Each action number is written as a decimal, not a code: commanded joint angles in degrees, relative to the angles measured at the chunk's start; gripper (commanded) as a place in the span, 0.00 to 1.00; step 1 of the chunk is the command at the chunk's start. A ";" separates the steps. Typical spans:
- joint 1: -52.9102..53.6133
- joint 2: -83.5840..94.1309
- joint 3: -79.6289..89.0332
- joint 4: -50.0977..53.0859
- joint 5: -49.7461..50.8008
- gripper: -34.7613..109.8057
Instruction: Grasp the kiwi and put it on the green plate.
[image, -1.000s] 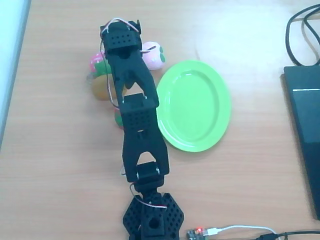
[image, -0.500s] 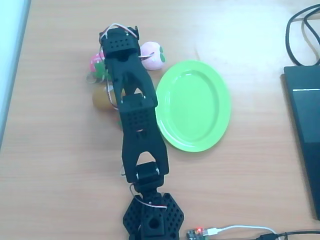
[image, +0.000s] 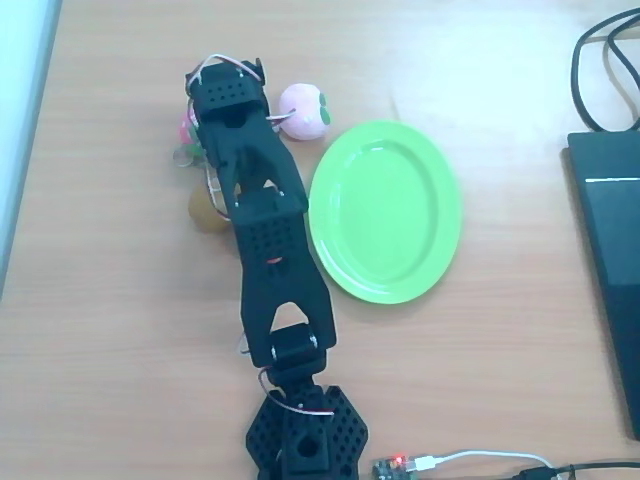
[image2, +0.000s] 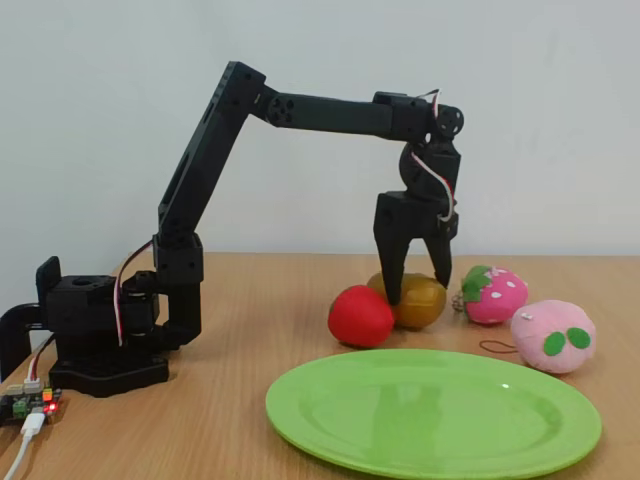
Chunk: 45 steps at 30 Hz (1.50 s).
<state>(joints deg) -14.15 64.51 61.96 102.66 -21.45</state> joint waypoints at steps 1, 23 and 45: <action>-1.32 1.67 0.62 0.79 -0.79 0.54; -3.16 -0.53 3.16 0.79 -0.53 0.50; -0.53 4.57 -2.81 0.79 -0.35 0.46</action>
<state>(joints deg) -15.47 64.69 61.52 102.66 -20.83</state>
